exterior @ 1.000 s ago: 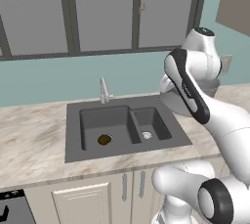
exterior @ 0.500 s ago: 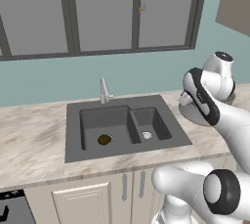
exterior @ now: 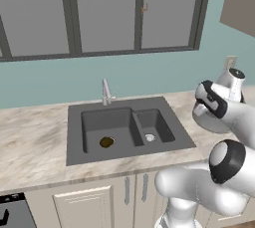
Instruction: Dump the avocado from the pot into the sink. Then turn on the water and wash the avocado. Then turn off the water and put the avocado back in the pot.
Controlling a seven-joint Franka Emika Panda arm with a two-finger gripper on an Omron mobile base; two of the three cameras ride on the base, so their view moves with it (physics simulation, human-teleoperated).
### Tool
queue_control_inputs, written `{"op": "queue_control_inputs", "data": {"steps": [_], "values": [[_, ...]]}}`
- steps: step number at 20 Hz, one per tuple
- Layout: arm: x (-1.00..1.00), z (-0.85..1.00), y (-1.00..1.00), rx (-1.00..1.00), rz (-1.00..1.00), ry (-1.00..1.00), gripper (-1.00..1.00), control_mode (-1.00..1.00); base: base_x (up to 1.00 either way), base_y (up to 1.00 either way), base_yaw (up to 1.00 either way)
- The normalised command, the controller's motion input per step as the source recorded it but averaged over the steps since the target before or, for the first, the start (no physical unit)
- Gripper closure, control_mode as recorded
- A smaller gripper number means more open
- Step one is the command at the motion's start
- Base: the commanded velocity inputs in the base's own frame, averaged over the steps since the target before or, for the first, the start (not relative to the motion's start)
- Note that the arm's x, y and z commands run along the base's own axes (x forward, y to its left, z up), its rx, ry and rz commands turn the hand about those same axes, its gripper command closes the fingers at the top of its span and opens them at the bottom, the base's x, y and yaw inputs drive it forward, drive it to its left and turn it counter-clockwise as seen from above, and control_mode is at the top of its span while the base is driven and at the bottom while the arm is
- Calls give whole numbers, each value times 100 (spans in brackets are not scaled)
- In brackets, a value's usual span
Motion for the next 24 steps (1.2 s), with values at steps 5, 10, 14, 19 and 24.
{"op": "queue_control_inputs", "data": {"steps": [5,10,14,19,24], "values": [[0,-51,-51,0,0,0,100,-100,0,0,0],[24,-58,-39,0,0,0,100,-100,0,0,0],[38,-57,-30,0,0,0,100,-100,0,0,0],[-3,-41,-22,0,0,0,-100,-100,0,0,0],[-30,-5,-2,0,0,-4,-100,-100,0,0,0]]}}
